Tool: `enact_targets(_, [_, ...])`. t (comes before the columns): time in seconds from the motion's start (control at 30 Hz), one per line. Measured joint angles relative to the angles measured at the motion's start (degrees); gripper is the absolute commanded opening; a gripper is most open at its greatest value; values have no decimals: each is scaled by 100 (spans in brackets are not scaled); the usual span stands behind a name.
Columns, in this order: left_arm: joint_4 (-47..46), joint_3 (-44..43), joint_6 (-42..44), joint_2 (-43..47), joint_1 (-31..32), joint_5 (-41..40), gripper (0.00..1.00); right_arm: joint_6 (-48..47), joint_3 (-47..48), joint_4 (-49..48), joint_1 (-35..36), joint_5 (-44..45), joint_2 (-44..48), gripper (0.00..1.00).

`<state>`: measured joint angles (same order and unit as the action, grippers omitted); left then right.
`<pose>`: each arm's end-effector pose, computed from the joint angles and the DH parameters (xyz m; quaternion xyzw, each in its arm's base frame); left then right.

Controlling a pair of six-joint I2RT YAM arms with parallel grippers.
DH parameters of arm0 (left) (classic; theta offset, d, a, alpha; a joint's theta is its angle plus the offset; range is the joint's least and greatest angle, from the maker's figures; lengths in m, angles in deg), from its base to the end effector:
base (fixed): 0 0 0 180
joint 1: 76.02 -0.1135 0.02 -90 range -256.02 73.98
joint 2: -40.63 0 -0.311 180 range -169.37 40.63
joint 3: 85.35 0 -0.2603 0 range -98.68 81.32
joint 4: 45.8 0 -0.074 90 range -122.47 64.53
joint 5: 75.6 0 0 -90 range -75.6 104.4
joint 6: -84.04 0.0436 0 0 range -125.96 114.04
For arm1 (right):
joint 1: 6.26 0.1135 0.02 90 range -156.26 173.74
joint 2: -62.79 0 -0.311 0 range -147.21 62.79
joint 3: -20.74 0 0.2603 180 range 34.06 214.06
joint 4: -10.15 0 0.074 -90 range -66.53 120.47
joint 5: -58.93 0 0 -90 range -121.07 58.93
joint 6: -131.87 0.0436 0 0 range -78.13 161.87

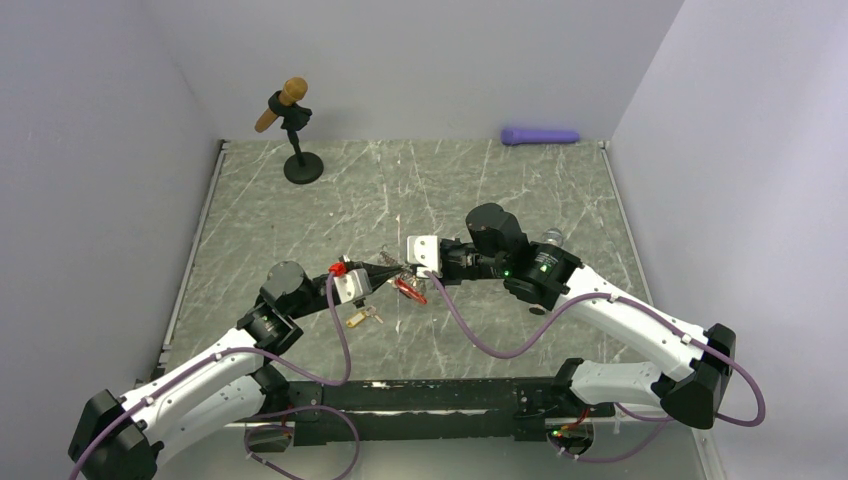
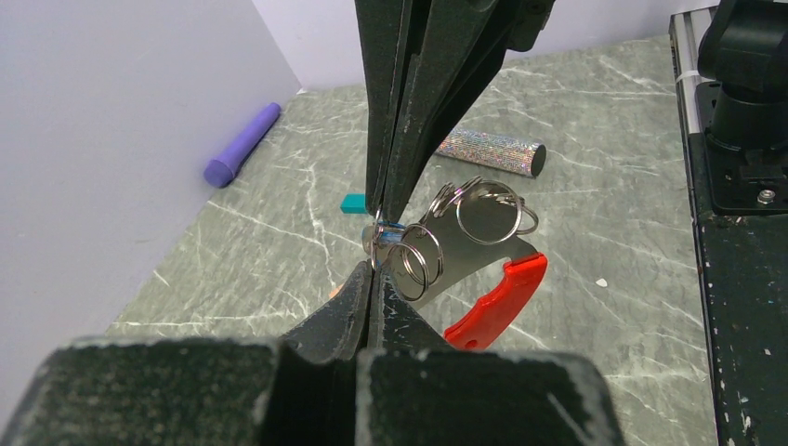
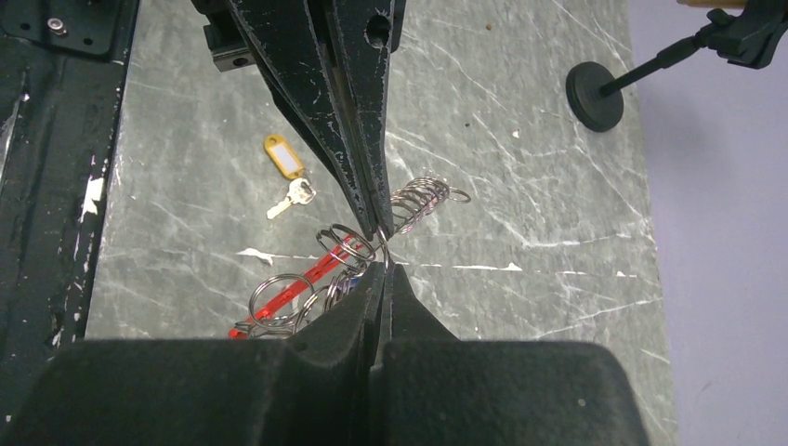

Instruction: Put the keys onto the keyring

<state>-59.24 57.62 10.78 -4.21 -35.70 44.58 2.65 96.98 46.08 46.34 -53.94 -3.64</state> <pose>0.1143 -0.1257 0.3084 0.4792 0.4775 -0.3173 0.6646 0.1412 0.2126 0.3926 -0.6704 0.5034 0.2275 0.4954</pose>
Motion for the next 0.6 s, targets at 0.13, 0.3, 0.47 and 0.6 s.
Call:
enact_targets(0.13, [2,0,-11,-2,0,0,0,-17,0,-4,0,-37,0,0])
enact_targets(0.3, [2,0,-11,-2,0,0,0,-24,0,-2,0,-37,0,0])
enact_targets(0.47, [2,0,-11,-2,0,0,0,-61,-7,-2,0,-17,0,0])
enact_targets(0.6, [20,0,-2,-2,0,0,0,-125,-31,2,0,7,0,0])
